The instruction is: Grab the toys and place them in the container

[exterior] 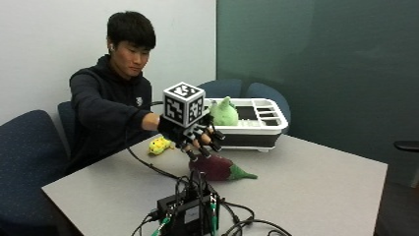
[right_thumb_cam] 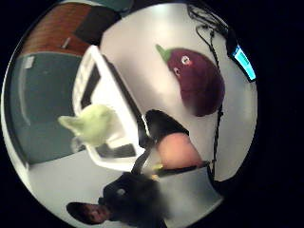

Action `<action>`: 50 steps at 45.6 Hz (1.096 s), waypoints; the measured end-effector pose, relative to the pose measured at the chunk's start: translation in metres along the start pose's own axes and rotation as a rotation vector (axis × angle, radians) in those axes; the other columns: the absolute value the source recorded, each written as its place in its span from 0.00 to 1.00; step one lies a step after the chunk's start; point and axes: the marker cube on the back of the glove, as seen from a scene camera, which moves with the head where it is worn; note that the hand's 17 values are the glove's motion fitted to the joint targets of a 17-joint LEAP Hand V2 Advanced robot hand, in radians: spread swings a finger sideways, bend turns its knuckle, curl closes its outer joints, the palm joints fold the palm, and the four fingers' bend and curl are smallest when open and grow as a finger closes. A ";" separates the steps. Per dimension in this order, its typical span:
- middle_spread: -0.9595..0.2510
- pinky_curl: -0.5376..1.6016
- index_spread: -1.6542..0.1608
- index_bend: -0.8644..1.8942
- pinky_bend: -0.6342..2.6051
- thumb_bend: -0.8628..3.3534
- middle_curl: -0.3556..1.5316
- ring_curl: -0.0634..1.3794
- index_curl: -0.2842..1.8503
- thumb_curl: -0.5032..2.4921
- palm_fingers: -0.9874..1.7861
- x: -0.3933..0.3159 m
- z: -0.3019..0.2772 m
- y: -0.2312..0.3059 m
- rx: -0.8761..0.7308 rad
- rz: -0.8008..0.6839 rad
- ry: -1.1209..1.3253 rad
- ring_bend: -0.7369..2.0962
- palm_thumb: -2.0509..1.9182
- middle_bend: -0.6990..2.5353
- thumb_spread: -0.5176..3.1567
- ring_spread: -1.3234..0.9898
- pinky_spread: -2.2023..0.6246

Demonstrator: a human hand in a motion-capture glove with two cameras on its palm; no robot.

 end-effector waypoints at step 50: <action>0.68 0.47 0.73 0.53 0.55 0.25 0.60 0.46 0.23 0.46 0.74 -0.284 -0.098 0.061 0.467 -0.494 -0.349 0.72 0.69 0.49 0.33 0.44 0.64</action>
